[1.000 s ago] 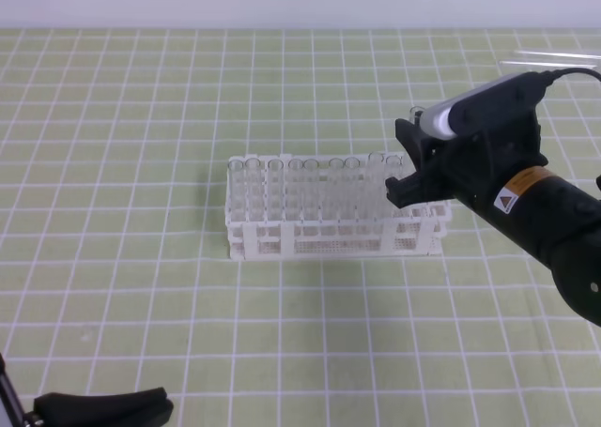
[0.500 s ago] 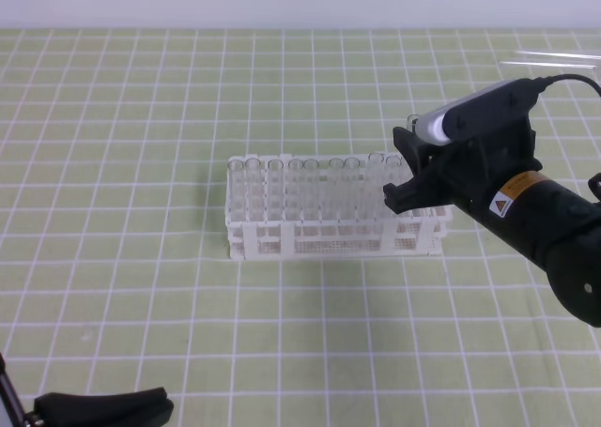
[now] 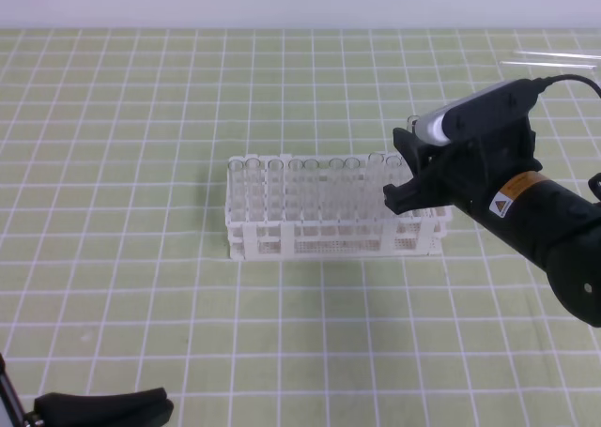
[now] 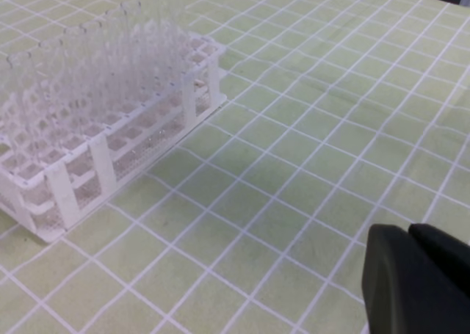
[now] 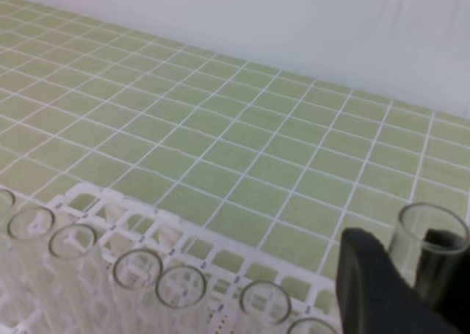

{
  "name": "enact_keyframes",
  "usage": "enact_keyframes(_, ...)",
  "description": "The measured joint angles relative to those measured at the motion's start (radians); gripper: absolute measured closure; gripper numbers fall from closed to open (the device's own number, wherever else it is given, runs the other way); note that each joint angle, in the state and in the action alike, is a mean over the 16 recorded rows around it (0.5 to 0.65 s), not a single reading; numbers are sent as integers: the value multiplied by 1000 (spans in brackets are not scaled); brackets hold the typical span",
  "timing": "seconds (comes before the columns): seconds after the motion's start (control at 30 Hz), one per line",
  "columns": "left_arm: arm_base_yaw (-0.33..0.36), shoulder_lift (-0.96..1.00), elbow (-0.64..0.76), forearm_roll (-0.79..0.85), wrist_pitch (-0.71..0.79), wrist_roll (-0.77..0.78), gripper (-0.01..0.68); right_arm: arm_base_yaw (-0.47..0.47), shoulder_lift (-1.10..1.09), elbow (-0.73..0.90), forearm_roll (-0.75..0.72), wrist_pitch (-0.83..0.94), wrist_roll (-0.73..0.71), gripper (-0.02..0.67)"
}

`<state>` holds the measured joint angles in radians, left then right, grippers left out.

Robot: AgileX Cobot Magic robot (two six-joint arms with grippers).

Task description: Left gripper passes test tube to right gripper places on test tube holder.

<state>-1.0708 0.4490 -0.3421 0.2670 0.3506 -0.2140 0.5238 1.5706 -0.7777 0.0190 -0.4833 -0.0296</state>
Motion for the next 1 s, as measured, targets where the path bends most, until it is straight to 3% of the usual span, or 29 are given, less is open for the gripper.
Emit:
enact_keyframes(0.67,0,1,0,1,2,0,673,0,0,0,1,22,1,544)
enact_keyframes(1.0,0,2,0,1,1,0,673,0,0,0,3,24,2,496)
